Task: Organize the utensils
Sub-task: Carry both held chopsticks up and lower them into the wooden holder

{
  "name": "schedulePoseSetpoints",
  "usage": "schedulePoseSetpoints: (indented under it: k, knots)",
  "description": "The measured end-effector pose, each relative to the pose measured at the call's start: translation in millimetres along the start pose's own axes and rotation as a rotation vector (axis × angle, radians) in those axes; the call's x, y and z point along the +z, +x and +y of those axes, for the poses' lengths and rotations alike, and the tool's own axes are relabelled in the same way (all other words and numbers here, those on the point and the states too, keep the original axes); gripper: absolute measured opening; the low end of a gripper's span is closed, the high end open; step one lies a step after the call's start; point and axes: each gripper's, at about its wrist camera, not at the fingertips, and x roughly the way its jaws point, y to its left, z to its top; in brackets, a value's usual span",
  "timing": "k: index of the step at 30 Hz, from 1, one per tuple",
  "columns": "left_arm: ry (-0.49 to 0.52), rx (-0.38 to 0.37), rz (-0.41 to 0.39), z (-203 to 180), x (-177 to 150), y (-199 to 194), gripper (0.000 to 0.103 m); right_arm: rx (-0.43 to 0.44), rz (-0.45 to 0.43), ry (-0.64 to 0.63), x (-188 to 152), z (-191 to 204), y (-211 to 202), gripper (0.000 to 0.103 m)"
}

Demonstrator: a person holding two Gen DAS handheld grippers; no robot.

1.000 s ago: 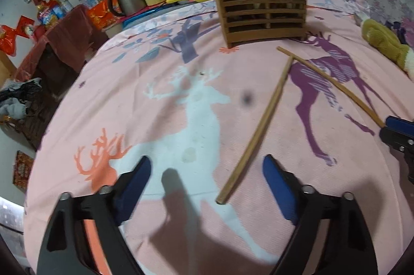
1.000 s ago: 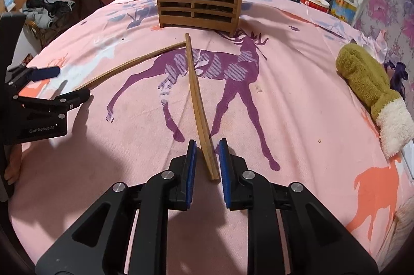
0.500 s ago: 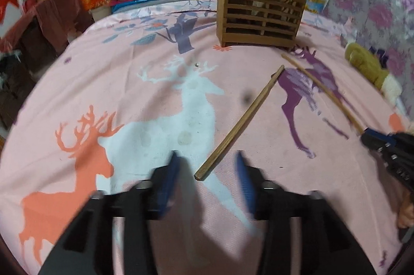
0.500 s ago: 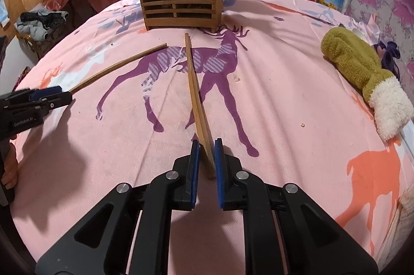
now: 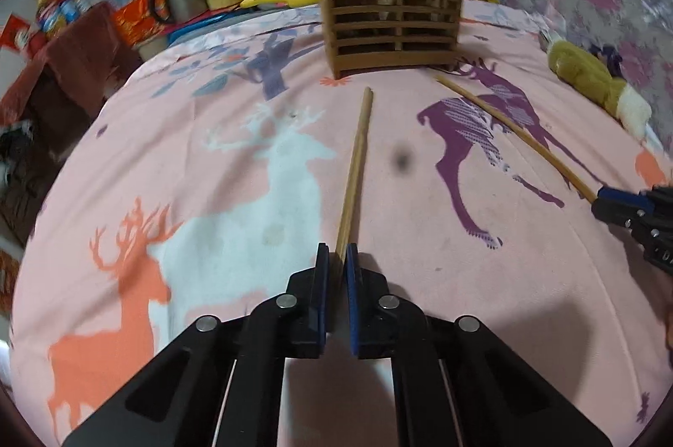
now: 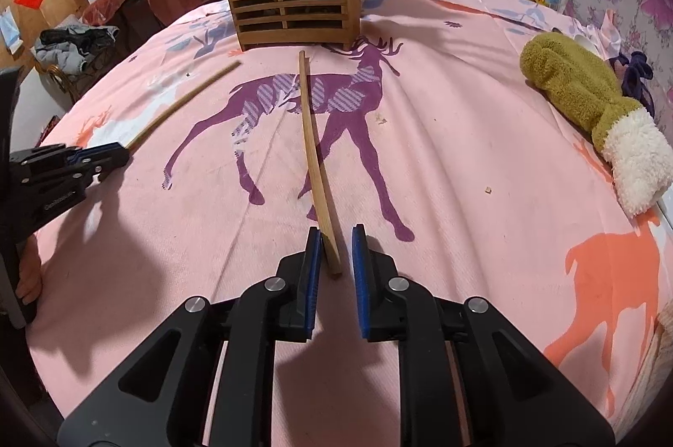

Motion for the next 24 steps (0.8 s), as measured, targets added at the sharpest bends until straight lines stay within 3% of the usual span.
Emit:
schedulePoseSetpoints:
  k: [2, 4, 5, 6, 7, 9, 10, 12, 24]
  knots:
    - [-0.049, -0.009, 0.002, 9.9, -1.2, -0.6, 0.009, -0.001, 0.000, -0.001, 0.1, 0.3, 0.3, 0.017]
    - [-0.073, -0.028, 0.007, 13.7, -0.5, 1.1, 0.015, 0.000, 0.000, 0.000, -0.1, 0.3, 0.4, 0.017]
    - [-0.069, -0.026, 0.007, 12.4, -0.7, 1.1, 0.021, -0.001, -0.001, 0.000, -0.2, 0.6, 0.4, 0.017]
    - [-0.050, -0.015, 0.008, 8.5, -0.8, 1.1, 0.039, -0.002, -0.001, -0.001, -0.2, 0.2, 0.3, 0.017]
    - [-0.034, -0.005, 0.009, 5.3, -1.4, 1.2, 0.043, -0.002, -0.001, -0.001, -0.1, 0.3, 0.3, 0.016]
    - [-0.013, -0.007, 0.006, 1.5, -2.3, 0.4, 0.037, 0.006, -0.002, 0.001, -0.3, 0.3, -0.2, 0.010]
    - [-0.010, -0.026, 0.005, 1.0, -2.6, 0.0, 0.021, 0.003, -0.006, 0.001, -0.2, 0.8, -0.8, 0.007]
    - [-0.004, -0.035, -0.001, -0.3, -4.1, -1.8, 0.006, -0.006, -0.016, 0.001, 0.3, 0.8, -2.3, 0.007]
    - [-0.045, 0.014, -0.221, 2.8, 6.9, -53.6, 0.006, 0.001, -0.223, 0.034, 9.6, -3.5, -45.7, 0.006]
